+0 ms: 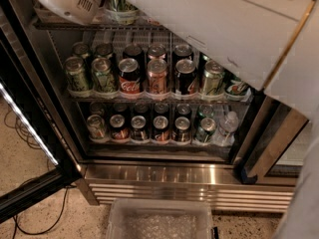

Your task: Pick blue plastic bottle from top shelf of fridge

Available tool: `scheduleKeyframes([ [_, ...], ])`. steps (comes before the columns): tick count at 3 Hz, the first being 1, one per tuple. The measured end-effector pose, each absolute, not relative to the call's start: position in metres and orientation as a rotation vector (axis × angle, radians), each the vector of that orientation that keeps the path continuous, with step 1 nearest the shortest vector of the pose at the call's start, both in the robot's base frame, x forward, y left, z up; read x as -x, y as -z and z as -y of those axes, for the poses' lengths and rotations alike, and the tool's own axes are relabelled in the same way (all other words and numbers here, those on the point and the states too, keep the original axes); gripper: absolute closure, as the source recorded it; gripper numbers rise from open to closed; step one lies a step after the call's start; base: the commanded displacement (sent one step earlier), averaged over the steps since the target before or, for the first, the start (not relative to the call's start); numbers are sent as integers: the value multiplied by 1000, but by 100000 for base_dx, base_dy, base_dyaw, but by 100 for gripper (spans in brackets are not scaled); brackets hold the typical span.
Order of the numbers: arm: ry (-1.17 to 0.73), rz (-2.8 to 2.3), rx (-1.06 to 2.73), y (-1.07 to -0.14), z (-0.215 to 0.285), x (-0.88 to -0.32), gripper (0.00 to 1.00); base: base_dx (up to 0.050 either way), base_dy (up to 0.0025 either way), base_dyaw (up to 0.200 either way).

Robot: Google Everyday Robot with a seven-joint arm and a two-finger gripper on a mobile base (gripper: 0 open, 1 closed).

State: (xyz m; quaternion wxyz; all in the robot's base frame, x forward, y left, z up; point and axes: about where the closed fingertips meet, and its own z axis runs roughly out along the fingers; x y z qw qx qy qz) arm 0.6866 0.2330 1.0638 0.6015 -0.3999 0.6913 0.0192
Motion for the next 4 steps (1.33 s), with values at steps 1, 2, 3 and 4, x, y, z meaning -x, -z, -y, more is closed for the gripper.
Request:
scheduleKeyframes([
  [1,-61,-1584,953,-1063,-222,-672,100,0,0,0],
  [2,-61,-1584,953,-1067,-223,-672,100,0,0,0],
  [3,-65,-1569,953,-1068,-222,-668,100,0,0,0],
  [4,-68,-1557,951,-1072,-222,-666,100,0,0,0],
])
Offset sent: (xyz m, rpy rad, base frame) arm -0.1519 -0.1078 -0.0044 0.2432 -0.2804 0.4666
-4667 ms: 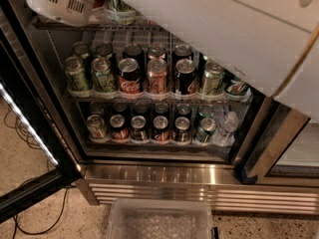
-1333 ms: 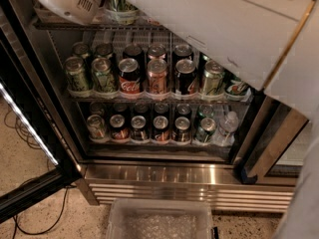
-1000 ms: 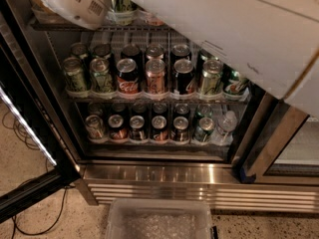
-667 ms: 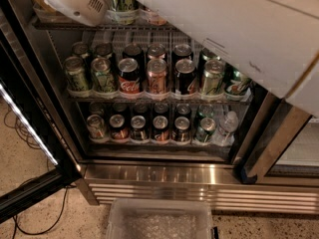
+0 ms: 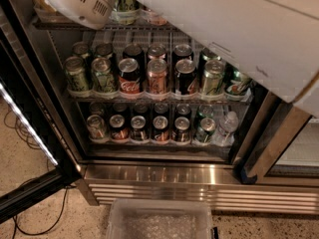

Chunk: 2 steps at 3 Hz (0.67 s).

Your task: Pick blue plastic bottle from top shelf of fridge

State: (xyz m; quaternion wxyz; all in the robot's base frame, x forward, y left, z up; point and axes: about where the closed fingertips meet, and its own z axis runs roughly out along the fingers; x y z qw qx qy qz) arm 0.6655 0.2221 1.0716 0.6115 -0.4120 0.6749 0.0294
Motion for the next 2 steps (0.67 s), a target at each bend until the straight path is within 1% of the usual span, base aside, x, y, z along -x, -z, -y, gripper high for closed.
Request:
scheduleKeyframes([
  [2,-53,-1494,948,-1088,-208,-648,100,0,0,0],
])
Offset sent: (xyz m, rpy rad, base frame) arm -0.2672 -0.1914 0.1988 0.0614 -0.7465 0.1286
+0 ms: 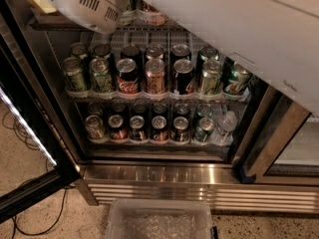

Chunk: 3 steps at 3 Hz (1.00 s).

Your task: Pick blue plastic bottle from top shelf of fridge

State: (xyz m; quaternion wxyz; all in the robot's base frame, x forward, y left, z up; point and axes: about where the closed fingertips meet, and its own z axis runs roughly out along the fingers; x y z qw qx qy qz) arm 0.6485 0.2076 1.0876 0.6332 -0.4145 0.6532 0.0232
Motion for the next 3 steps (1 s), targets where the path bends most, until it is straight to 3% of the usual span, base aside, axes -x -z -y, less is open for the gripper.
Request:
scheduleKeyframes([
  [3,-62,-1473,944,-1097,-203,-639,100,0,0,0],
])
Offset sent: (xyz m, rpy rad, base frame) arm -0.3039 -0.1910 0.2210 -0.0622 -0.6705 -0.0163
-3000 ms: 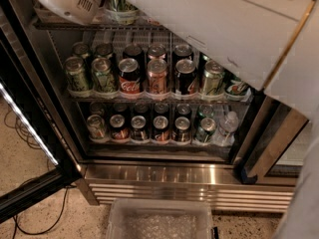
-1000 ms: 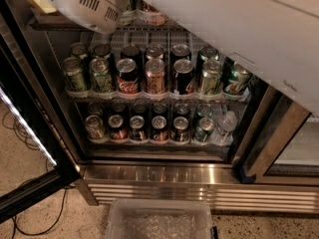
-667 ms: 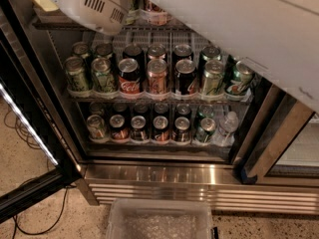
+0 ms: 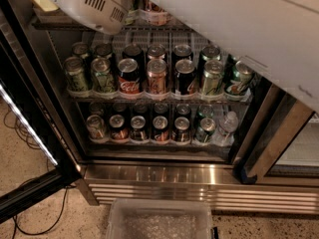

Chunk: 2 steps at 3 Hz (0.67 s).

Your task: Pick blue plastic bottle from top shelf of fridge

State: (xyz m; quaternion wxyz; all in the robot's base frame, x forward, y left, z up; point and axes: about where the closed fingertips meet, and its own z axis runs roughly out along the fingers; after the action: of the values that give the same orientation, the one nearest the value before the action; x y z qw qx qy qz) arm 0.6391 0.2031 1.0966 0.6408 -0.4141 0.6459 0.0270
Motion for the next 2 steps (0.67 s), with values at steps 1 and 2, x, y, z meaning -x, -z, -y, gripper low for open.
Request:
scheduleKeyframes([
  [1,-70,-1458,926,-1109,-197,-639,100,0,0,0],
  [2,-70,-1443,909,-1119,-188,-638,100,0,0,0],
])
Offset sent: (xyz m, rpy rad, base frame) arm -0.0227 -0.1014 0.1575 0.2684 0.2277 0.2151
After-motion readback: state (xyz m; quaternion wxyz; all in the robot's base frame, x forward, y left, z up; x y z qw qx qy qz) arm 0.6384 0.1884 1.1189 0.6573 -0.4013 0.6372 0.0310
